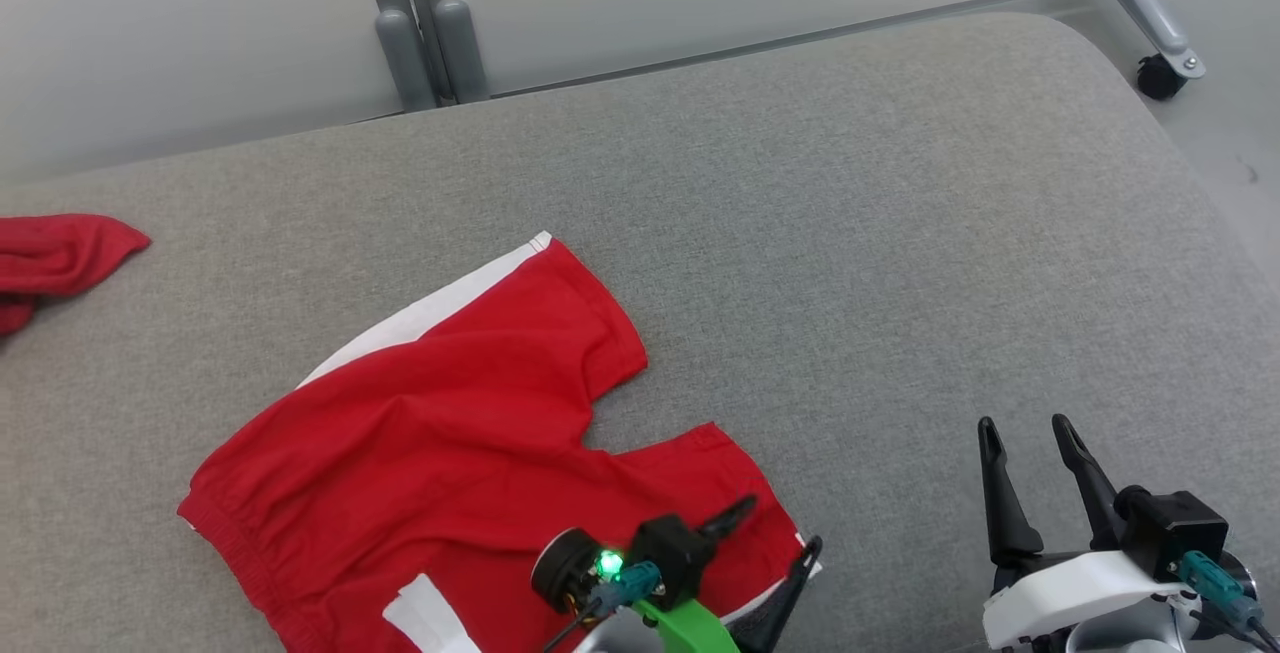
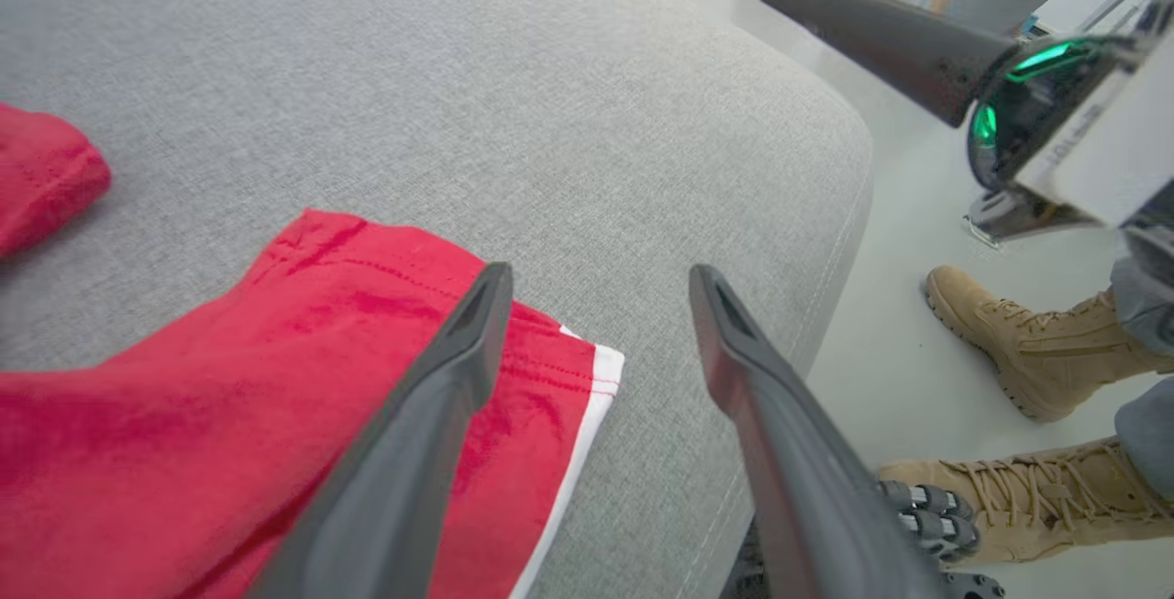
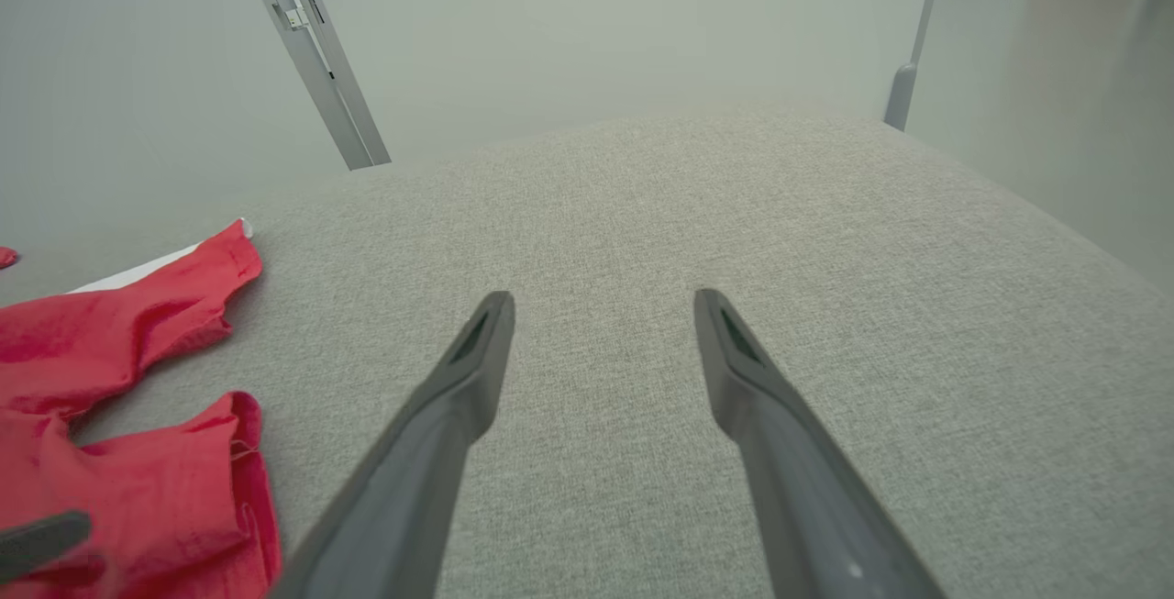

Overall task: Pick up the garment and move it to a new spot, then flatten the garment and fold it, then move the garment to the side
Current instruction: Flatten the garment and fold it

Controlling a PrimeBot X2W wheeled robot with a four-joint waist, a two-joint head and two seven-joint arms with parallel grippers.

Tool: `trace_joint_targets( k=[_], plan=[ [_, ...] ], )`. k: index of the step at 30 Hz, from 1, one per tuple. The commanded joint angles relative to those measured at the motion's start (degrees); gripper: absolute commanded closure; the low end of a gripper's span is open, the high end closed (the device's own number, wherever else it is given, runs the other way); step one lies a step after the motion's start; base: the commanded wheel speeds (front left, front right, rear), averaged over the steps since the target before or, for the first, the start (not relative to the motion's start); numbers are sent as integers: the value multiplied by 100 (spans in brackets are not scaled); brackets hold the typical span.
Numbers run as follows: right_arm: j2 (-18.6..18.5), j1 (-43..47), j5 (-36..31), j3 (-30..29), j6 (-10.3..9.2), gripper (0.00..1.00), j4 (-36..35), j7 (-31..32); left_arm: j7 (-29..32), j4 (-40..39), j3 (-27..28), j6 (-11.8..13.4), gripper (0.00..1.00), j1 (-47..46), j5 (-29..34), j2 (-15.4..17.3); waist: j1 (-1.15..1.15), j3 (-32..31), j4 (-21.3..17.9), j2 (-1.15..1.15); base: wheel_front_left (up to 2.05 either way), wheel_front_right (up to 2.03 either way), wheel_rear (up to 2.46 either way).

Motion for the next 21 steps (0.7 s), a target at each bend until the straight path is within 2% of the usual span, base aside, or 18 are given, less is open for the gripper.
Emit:
trace_joint_targets(
  k=[1, 5, 7, 14, 17, 21],
  plan=[
    [-7, -10, -32, -14, -1, 0, -10, -20, -195, -51, 64, 85, 0, -145, -78, 26, 0, -39, 100, 0, 0, 0, 0],
    [-8, 51, -104, -11, -1, 0, -99, -20, -490, -213, 445, 451, 0, -195, -90, 30, 0, -139, 273, 0, 0, 0, 0],
    [-10, 79, -150, -44, -2, 0, -180, -20, -526, -408, 831, 691, 0, -97, 8, 69, 0, -208, 378, 0, 0, 0, 0],
    [-91, 245, -297, -166, -2, 0, -483, -20, -523, -1569, 2410, 1336, 0, 968, 799, 553, 0, -546, 872, 0, 0, 0, 0],
    [-138, 282, -331, -213, -1, 0, -573, -20, -523, -1847, 3055, 1360, 0, 1476, 956, 627, 0, -597, 1086, 0, 0, 0, 0],
    [-194, 353, -399, -266, -2, 0, -604, -20, -525, -2049, 3819, 1144, 0, 2004, 1180, 703, 0, -666, 1345, 0, 0, 0, 0]
  ],
)
